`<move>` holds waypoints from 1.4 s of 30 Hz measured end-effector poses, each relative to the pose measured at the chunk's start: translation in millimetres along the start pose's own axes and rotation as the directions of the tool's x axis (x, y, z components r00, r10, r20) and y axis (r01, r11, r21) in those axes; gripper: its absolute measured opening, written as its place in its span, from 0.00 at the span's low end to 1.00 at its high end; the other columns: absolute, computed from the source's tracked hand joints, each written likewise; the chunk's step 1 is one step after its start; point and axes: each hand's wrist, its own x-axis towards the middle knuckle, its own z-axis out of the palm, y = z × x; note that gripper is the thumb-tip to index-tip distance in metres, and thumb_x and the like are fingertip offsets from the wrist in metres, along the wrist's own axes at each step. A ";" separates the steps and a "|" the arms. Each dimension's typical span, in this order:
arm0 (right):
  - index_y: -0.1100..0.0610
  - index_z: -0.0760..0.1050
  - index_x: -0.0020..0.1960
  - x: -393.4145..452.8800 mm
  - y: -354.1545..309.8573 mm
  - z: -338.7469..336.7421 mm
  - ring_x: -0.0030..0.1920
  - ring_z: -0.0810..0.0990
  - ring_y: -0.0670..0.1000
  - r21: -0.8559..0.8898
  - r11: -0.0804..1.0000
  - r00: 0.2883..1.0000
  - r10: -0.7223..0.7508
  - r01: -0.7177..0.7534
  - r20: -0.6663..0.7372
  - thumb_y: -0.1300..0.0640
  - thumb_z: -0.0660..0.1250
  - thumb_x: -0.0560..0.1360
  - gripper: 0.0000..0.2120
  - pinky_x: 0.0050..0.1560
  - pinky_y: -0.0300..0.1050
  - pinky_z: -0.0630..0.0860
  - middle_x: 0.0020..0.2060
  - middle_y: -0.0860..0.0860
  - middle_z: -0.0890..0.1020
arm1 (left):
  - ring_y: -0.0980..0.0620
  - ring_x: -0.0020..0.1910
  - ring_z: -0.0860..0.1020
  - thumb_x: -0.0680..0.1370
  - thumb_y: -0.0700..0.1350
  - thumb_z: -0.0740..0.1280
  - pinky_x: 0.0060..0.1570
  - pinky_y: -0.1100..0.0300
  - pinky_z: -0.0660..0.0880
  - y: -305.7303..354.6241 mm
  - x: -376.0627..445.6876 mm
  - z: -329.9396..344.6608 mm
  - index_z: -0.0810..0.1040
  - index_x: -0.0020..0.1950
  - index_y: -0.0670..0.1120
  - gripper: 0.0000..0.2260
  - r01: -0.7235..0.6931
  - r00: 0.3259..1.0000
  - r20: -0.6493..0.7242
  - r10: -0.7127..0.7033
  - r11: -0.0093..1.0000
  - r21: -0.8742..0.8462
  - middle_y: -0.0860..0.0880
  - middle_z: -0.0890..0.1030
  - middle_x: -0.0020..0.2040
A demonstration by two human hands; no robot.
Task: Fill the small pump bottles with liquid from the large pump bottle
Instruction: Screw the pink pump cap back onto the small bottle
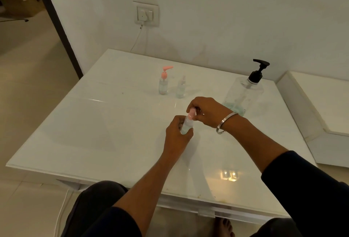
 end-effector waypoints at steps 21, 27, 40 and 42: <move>0.54 0.72 0.53 -8.8 8.2 12.7 0.40 0.73 0.46 0.153 0.975 0.983 0.172 -0.162 -0.059 0.44 0.71 0.68 0.20 0.42 0.38 0.70 0.43 0.47 0.74 | 0.59 0.41 0.77 0.74 0.45 0.71 0.42 0.76 0.71 -1.5 -0.6 0.4 0.74 0.52 0.48 0.10 -0.036 0.999 -0.004 0.036 0.999 -0.021 0.53 0.79 0.44; 0.59 0.73 0.46 -7.6 5.0 24.1 0.39 0.75 0.50 0.272 0.948 0.962 0.215 -0.165 -0.167 0.51 0.72 0.70 0.13 0.41 0.38 0.72 0.40 0.52 0.77 | 0.61 0.41 0.77 0.73 0.45 0.71 0.42 0.77 0.71 2.0 -0.4 1.9 0.73 0.51 0.50 0.11 -0.024 1.000 -0.003 0.024 1.000 -0.004 0.56 0.78 0.44; 0.55 0.75 0.52 -13.3 11.2 34.5 0.42 0.77 0.47 0.395 0.912 0.953 0.211 -0.111 -0.218 0.51 0.71 0.70 0.14 0.38 0.29 0.69 0.47 0.50 0.79 | 0.60 0.44 0.78 0.73 0.45 0.72 0.43 0.77 0.71 -1.7 1.2 1.2 0.74 0.54 0.49 0.12 -0.015 1.000 0.006 0.015 1.000 0.003 0.56 0.79 0.47; 0.57 0.75 0.48 -12.2 7.8 37.2 0.39 0.76 0.46 0.428 0.896 0.937 0.244 -0.119 -0.251 0.53 0.71 0.70 0.11 0.36 0.28 0.69 0.42 0.50 0.79 | 0.62 0.44 0.77 0.73 0.45 0.72 0.42 0.78 0.71 -0.2 0.9 1.1 0.73 0.53 0.50 0.12 -0.012 1.000 0.004 0.012 1.000 -0.004 0.58 0.79 0.45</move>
